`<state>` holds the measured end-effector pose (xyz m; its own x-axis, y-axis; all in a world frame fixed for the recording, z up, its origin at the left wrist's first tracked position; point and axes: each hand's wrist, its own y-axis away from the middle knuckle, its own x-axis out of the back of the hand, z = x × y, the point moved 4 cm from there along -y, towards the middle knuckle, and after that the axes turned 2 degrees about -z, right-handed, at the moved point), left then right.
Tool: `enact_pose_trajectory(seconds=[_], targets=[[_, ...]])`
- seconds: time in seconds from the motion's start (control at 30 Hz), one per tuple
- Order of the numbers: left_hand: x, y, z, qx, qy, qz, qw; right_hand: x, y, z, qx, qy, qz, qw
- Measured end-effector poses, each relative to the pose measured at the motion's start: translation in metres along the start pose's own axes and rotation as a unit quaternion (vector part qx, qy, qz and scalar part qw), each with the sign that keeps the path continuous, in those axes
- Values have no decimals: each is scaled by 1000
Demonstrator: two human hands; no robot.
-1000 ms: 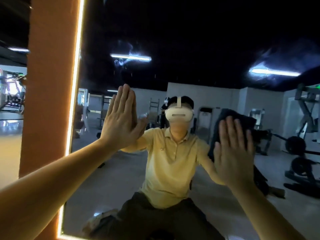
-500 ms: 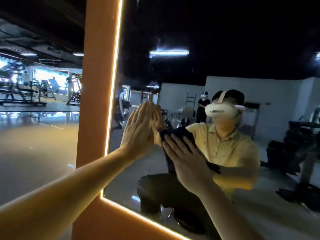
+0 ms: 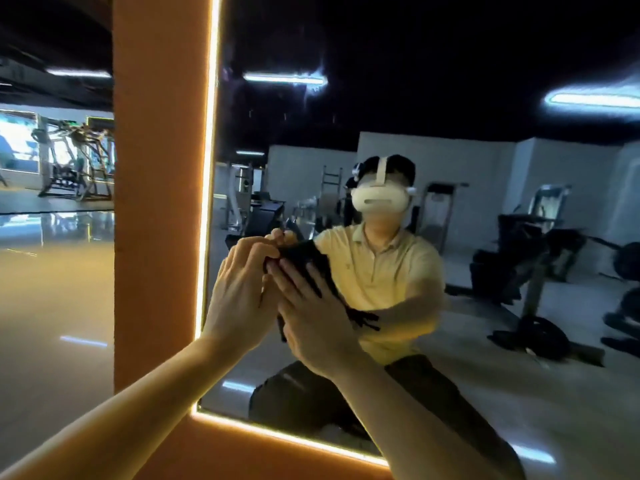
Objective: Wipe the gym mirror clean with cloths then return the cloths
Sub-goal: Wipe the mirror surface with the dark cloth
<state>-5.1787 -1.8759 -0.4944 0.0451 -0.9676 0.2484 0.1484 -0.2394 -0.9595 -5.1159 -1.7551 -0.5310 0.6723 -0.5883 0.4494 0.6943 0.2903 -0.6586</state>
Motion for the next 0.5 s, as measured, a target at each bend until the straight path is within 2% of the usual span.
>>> enact_pose_trajectory(seconds=[0.07,0.1,0.2,0.3,0.37,0.43,0.5], targets=[[-9,5,0,-17,-19,-25,999,-10,25,-7,96,12,-66,993],[-18,7,2,-38,-33,-45,998,-9,40,4,94,15,-69,993],[-54,12,20,-123,-74,-60,988,9,92,65,-40,55,-18,997],[-94,12,45,-123,-96,-60,986,36,171,138,-211,80,1,974],[-115,13,51,-92,-113,-46,988,56,226,185,-357,78,30,930],[-125,14,52,-73,-123,-30,989,68,262,219,-517,51,80,851],[-128,15,56,-56,-131,-27,989,67,260,219,-602,31,134,787]])
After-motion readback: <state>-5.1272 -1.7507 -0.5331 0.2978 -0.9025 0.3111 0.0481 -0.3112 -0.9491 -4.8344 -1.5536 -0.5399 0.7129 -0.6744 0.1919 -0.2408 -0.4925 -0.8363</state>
